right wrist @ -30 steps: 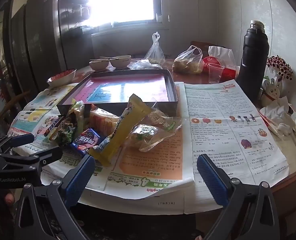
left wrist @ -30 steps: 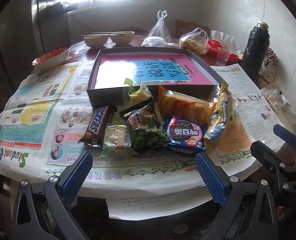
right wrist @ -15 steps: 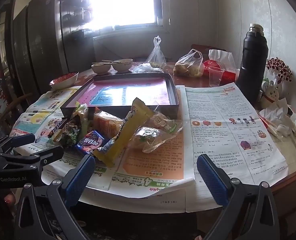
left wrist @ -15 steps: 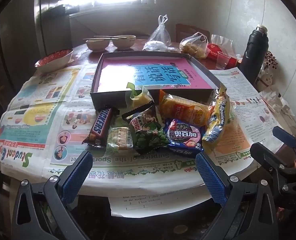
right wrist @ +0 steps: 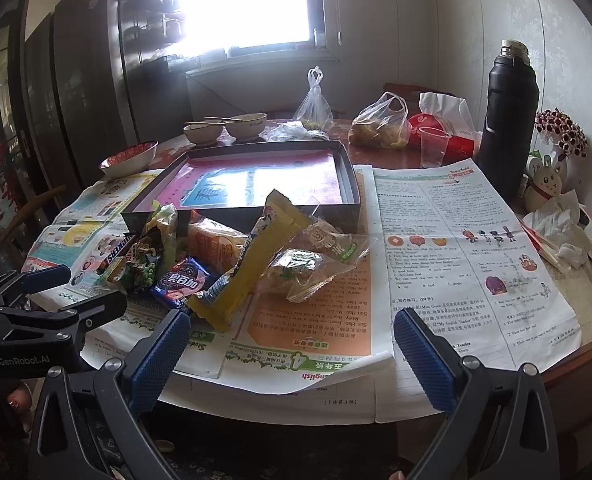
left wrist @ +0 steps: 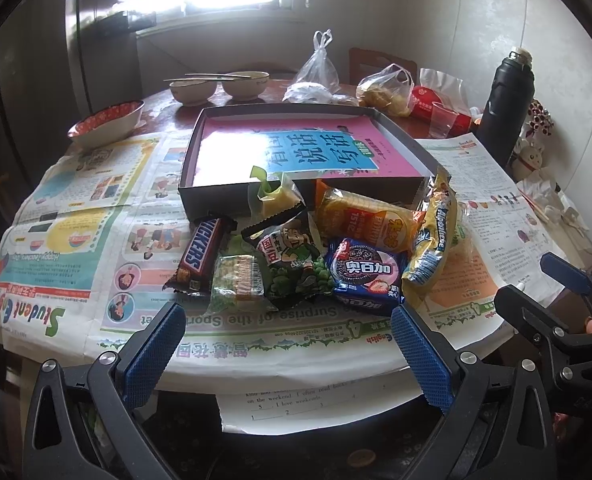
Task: Organize snacks
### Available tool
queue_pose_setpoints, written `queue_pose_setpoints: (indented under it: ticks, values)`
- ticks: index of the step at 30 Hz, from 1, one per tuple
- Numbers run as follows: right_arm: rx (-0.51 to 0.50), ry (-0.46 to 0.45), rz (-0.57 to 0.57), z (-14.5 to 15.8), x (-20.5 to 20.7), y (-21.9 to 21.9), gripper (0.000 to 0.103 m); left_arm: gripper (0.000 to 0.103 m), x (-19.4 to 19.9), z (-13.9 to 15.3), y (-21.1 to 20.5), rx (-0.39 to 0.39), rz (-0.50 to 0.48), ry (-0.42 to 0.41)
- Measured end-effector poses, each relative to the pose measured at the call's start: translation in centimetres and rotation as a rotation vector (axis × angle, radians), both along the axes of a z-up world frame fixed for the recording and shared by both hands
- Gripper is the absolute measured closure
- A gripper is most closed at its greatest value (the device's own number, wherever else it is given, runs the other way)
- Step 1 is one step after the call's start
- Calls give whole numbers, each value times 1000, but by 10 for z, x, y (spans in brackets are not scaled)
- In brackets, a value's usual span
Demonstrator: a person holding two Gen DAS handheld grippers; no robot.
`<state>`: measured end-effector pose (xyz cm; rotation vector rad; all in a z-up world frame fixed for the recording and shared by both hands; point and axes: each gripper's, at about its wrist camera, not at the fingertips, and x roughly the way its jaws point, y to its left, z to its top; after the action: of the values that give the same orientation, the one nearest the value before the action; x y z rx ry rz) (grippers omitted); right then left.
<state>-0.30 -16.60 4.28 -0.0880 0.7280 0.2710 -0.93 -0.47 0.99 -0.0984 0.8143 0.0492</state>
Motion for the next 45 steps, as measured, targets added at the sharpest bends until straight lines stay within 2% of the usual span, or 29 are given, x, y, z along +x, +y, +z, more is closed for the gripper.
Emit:
queue_pose_setpoints:
  ticks: [45]
  values:
    - [11, 20, 4, -2, 4, 2, 0, 1, 0, -2, 5, -13, 1, 5]
